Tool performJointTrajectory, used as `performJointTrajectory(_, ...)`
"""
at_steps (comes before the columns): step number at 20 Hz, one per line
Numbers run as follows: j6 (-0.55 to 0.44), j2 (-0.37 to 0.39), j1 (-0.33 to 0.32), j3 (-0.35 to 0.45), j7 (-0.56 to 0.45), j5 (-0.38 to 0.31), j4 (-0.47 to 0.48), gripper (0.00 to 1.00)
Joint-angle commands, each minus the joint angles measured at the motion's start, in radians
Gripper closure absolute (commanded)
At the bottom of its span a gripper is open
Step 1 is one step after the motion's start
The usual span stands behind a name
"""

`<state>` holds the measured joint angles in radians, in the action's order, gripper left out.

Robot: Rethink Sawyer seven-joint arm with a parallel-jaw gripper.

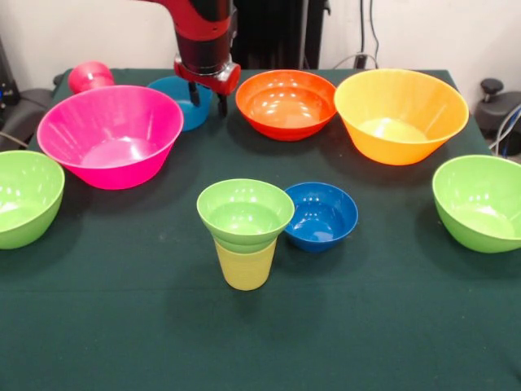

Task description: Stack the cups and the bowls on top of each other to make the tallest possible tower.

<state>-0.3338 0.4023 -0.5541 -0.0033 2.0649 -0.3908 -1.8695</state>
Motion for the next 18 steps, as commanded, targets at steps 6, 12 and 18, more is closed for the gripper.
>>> performJointTrajectory(6, 0.050, -0.031, 0.002, 0.041, 0.011, -0.058, 0.044, 1.00)
performJointTrajectory(12, 0.025, -0.017, 0.000, 0.045, 0.010, -0.045, 0.041, 1.00)
performJointTrajectory(18, -0.029, 0.037, -0.003, 0.052, -0.005, -0.028, 0.020, 1.00)
